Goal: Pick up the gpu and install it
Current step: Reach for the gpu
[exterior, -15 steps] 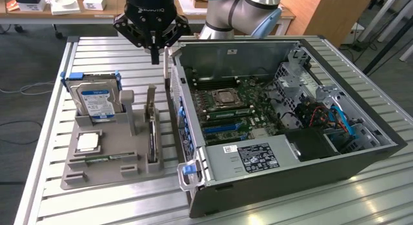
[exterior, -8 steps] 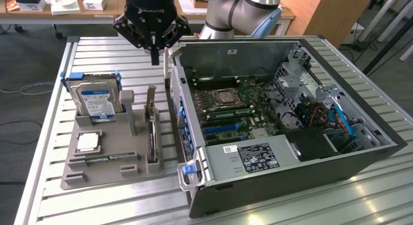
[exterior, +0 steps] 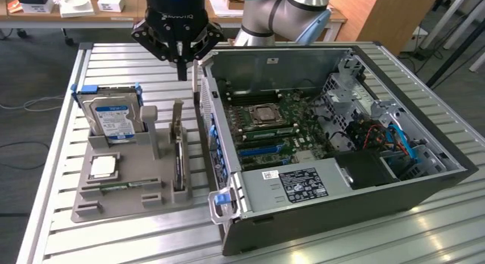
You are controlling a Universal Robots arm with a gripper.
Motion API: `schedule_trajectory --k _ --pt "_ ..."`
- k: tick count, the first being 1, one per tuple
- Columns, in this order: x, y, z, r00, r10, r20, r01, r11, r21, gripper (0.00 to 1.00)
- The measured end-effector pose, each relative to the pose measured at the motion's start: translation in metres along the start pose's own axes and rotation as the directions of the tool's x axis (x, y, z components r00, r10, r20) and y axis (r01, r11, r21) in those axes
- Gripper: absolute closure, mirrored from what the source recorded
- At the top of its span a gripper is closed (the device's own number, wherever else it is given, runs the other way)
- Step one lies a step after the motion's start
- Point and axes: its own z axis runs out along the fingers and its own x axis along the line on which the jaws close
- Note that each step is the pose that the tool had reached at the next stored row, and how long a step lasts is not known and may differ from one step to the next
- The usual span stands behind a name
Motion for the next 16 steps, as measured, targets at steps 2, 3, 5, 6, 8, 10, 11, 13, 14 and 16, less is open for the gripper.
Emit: schedule_trajectory --k 2,3,5,6,8,10,11,13,14,16 --pt "0.0 -0.002 -0.0001 1.0 0.0 0.0 0.0 1.0 0.0001 0.89" --pt "0.0 -0.003 -0.0002 1.0 0.0 -0.0001 0.0 1.0 0.0001 0.89" --pt "0.0 -0.0054 -0.0002 1.0 0.0 0.0 0.0 1.0 0.0 0.89" --pt "0.001 -0.0067 -0.0003 1.0 0.0 0.0001 0.0 1.0 0.0 0.89" --pt "0.001 -0.0094 -0.0004 1.0 0.0 0.0 0.0 1.0 -0.0001 0.89" --pt "0.001 -0.0124 -0.0006 1.0 0.0 0.0 0.0 1.0 0.0 0.89" --pt "0.001 -0.0138 -0.0007 1.0 0.0 0.0 0.0 1.0 0.0 0.89" --pt "0.001 -0.0165 -0.0008 1.0 0.0 0.0 0.0 1.0 0.0001 0.89" --pt "0.001 -0.0177 -0.0008 1.0 0.0 0.0 0.0 1.0 0.0 0.89" --pt "0.001 -0.0202 -0.0009 1.0 0.0 0.0 0.0 1.0 0.0 0.89"
